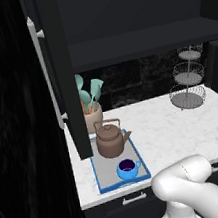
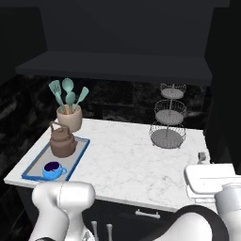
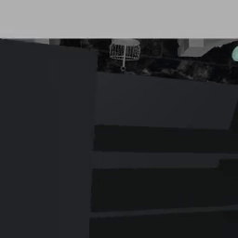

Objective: Pick the kettle from the counter and place it on the tray. Then pick the mug from the cabinet and place it on the tray. Then close the cabinet doors.

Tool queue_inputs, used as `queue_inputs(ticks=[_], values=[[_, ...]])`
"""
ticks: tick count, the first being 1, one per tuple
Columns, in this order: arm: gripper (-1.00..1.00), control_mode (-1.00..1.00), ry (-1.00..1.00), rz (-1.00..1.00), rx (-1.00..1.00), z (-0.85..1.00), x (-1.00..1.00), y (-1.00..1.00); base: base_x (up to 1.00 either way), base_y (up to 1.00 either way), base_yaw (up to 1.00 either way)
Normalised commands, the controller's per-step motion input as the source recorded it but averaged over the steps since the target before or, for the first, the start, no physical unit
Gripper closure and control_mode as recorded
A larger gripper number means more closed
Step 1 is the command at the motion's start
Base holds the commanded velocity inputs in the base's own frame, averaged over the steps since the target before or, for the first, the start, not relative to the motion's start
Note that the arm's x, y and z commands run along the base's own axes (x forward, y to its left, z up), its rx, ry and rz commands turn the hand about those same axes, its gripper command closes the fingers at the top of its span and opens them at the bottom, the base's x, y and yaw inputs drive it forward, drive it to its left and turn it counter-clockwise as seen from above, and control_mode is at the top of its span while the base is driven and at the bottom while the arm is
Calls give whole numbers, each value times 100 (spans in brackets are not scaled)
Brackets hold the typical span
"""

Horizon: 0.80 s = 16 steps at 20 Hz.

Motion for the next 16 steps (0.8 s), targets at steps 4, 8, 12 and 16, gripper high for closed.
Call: queue_inputs(ticks=[4, 8, 12, 16], values=[[-100, -100, -1, 0, -22, 17, -1, -19, 0, 0, 0], [-100, -100, -5, 1, -20, 5, -8, -22, 0, 0, 0], [-100, -100, -4, 1, -21, 6, -11, -7, 0, 0, 0], [-100, -100, -4, 3, -17, 0, -1, -22, 0, 0, 0]])
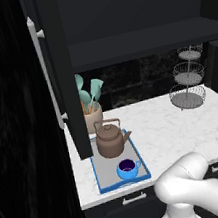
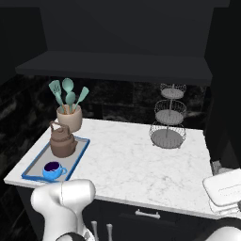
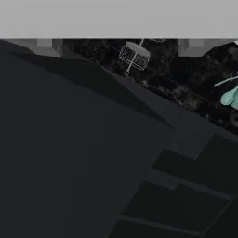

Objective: Pick the kettle from the counter and place it on the tray. Then pick the mug from the cabinet and place it on the tray. Then close the cabinet doors.

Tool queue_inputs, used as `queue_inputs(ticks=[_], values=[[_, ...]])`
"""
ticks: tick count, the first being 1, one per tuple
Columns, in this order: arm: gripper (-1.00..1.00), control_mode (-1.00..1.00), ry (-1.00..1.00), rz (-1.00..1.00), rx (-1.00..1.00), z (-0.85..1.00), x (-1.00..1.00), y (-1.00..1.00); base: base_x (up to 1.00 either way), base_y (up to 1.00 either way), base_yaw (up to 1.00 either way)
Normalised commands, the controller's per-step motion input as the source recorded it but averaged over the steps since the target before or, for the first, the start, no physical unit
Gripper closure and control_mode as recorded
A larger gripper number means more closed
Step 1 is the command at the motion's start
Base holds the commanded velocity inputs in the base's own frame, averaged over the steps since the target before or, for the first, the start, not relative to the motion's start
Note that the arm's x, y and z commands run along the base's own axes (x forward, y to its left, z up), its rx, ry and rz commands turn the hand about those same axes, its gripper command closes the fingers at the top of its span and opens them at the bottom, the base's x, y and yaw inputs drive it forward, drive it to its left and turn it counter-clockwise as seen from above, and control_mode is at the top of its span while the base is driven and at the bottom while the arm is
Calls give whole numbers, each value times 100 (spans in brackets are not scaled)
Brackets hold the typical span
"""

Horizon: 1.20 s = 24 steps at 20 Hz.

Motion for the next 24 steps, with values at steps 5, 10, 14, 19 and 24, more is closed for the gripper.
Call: queue_inputs(ticks=[5, 10, 14, 19, 24], values=[[-100, -100, -12, 6, -13, 12, 0, -42, 0, 0, 0], [-100, -100, -16, 6, -16, 23, -12, -21, 0, 0, 0], [-100, -100, -17, 12, -32, 36, -6, 34, 0, 0, 0], [-100, -100, -15, 11, -34, 35, 0, 55, 0, 0, 0], [-100, -100, -9, 8, -31, 40, 1, 71, 0, 0, 0]])
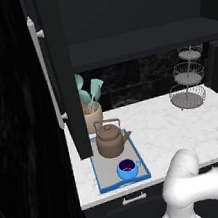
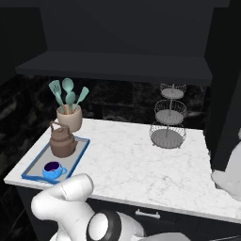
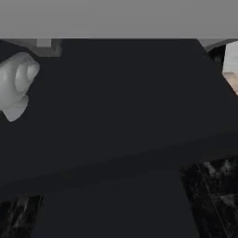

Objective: Pick the kettle from the counter and place it on the tray. Then pick the mug from the cabinet and place it on the tray. Then close the cabinet doors.

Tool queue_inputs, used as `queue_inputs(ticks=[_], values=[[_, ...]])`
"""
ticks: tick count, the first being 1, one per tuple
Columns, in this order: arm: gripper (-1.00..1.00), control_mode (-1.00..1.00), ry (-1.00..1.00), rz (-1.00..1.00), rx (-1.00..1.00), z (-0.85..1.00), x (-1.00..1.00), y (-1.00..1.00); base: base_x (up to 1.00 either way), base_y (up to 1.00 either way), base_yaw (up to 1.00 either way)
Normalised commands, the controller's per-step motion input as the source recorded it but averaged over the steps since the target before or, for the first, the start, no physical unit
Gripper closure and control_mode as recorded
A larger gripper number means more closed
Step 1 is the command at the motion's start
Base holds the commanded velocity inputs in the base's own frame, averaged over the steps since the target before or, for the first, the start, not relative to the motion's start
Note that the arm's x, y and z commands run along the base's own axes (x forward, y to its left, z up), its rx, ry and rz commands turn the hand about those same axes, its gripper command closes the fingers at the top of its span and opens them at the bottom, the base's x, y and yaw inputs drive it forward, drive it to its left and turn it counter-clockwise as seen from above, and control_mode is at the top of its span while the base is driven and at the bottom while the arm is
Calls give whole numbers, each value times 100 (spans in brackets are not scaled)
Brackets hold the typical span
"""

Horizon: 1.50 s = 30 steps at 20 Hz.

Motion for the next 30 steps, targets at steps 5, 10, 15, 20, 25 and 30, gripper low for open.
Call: queue_inputs(ticks=[5, 10, 15, 20, 25, 30], values=[[-100, -100, 0, 1, -27, 36, 16, 90, 0, 0, 0], [-100, -100, 8, 0, -20, 24, 34, 89, 0, 0, 0], [-100, -100, 8, -1, -6, 3, 59, 68, 0, 0, 0], [-100, -100, 0, -2, 0, -1, 77, 57, 0, 0, 0], [-100, -100, 0, -4, 0, -13, 79, 45, 0, 0, 0], [-100, -100, 0, -5, 0, -16, 78, 42, 0, 0, 0]])
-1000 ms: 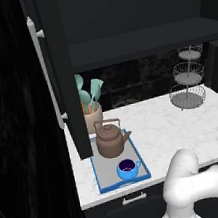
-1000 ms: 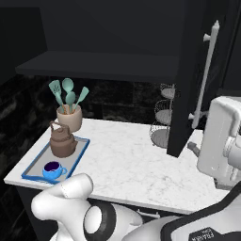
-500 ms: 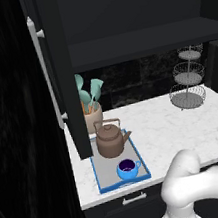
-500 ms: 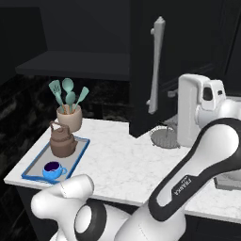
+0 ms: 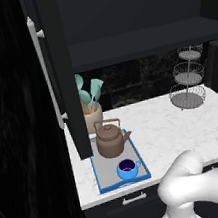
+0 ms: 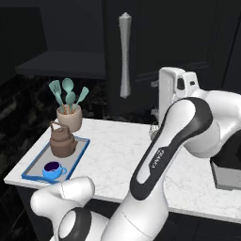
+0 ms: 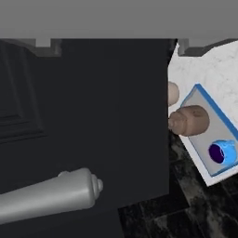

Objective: Pick the kettle from the counter and place it on the tray. Then pick the mug from the cabinet and place it on the tray. Then close the cabinet doors.

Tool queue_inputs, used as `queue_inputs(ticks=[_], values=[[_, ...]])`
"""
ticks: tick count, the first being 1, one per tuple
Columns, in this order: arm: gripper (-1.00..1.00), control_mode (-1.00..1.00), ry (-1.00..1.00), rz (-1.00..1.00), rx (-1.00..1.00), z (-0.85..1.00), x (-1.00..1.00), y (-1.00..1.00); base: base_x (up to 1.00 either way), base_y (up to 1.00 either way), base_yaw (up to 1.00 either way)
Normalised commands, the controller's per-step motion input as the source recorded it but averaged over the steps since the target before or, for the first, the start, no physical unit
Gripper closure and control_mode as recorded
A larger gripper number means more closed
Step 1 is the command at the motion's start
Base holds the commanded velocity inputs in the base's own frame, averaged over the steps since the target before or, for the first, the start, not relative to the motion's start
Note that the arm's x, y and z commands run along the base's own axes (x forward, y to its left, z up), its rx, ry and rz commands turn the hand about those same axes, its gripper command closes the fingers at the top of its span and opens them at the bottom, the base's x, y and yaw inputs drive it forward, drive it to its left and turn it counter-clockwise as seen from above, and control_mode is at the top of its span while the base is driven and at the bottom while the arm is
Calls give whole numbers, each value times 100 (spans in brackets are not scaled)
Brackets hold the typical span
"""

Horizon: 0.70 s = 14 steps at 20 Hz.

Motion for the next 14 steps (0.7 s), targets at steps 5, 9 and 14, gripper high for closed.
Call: queue_inputs(ticks=[5, 9, 14], values=[[-100, -100, 0, -6, 0, -13, 79, 38, 0, 0, 0], [-100, -100, 0, -6, 0, -6, 77, 30, 0, 0, 0], [-100, -100, 0, -6, 0, 0, 71, 14, 0, 0, 0]])
